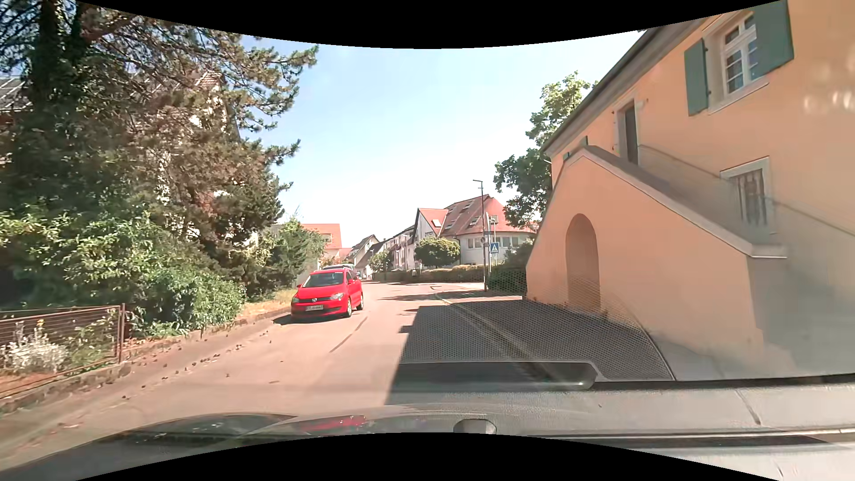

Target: Follow the waypoints while adhering to traffic rules and regulations

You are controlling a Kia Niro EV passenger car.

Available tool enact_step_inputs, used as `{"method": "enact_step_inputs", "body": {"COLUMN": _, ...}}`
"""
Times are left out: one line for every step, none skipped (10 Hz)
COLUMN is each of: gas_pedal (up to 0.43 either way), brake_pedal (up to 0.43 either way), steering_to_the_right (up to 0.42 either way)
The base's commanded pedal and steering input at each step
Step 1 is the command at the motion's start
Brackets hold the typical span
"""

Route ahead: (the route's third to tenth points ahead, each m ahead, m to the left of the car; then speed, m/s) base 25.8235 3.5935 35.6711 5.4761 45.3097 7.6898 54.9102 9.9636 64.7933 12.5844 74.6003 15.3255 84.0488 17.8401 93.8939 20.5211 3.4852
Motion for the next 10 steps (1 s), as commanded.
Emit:
{"method": "enact_step_inputs", "body": {"gas_pedal": 0.039, "brake_pedal": 0.000, "steering_to_the_right": -0.038}}
{"method": "enact_step_inputs", "body": {"gas_pedal": 0.039, "brake_pedal": 0.000, "steering_to_the_right": -0.039}}
{"method": "enact_step_inputs", "body": {"gas_pedal": 0.039, "brake_pedal": 0.000, "steering_to_the_right": -0.039}}
{"method": "enact_step_inputs", "body": {"gas_pedal": 0.039, "brake_pedal": 0.000, "steering_to_the_right": -0.039}}
{"method": "enact_step_inputs", "body": {"gas_pedal": 0.039, "brake_pedal": 0.000, "steering_to_the_right": -0.037}}
{"method": "enact_step_inputs", "body": {"gas_pedal": 0.039, "brake_pedal": 0.000, "steering_to_the_right": -0.036}}
{"method": "enact_step_inputs", "body": {"gas_pedal": 0.039, "brake_pedal": 0.000, "steering_to_the_right": -0.036}}
{"method": "enact_step_inputs", "body": {"gas_pedal": 0.039, "brake_pedal": 0.000, "steering_to_the_right": -0.037}}
{"method": "enact_step_inputs", "body": {"gas_pedal": 0.039, "brake_pedal": 0.000, "steering_to_the_right": -0.037}}
{"method": "enact_step_inputs", "body": {"gas_pedal": 0.039, "brake_pedal": 0.000, "steering_to_the_right": -0.035}}
